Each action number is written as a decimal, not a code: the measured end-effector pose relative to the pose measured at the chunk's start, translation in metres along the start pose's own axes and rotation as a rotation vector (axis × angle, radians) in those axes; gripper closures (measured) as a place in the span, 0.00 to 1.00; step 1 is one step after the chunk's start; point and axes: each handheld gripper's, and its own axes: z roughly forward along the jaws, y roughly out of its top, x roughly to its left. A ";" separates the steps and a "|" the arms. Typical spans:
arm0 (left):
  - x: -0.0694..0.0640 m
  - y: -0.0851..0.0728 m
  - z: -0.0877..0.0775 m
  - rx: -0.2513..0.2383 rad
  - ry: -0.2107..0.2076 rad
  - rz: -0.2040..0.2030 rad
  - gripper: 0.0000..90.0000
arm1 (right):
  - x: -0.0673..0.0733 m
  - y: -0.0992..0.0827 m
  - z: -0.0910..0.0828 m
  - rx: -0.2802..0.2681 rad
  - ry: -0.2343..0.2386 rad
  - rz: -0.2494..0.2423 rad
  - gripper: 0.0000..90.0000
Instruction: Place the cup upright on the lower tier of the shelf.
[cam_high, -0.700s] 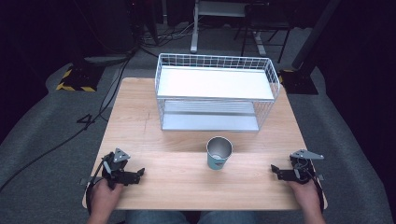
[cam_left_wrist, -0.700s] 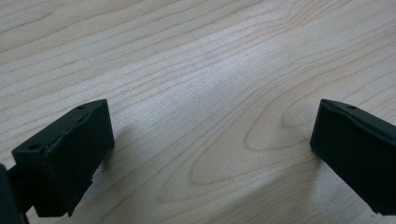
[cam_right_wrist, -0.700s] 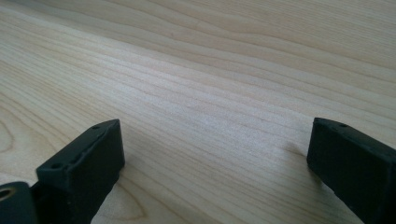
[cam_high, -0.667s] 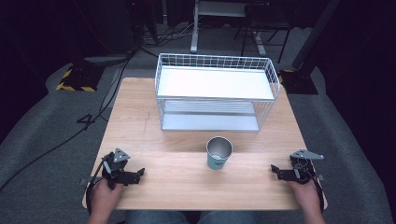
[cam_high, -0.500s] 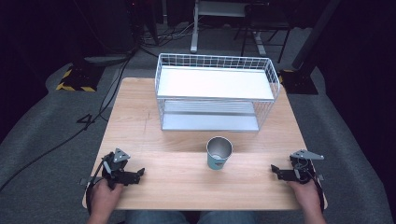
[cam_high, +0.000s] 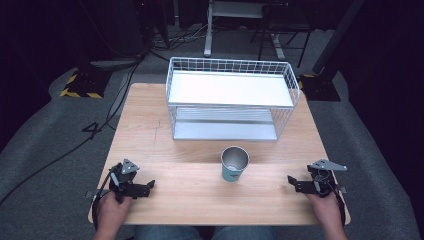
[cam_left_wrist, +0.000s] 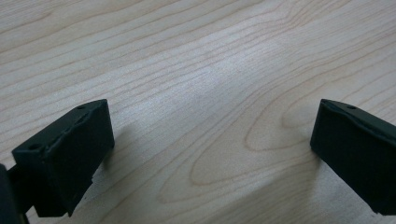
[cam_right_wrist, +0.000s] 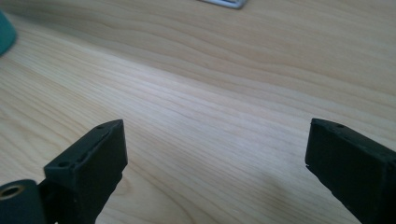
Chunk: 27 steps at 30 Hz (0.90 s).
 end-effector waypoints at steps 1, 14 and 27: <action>0.000 0.000 0.000 0.000 0.001 -0.001 0.00 | 0.006 0.004 -0.003 -0.010 0.009 -0.020 0.07; -0.001 0.001 0.001 0.002 0.002 -0.004 0.00 | 0.046 0.020 -0.010 -0.016 0.066 -0.076 0.07; -0.001 0.001 0.001 -0.002 0.004 -0.008 0.00 | 0.082 0.031 -0.007 -0.029 0.162 -0.085 0.07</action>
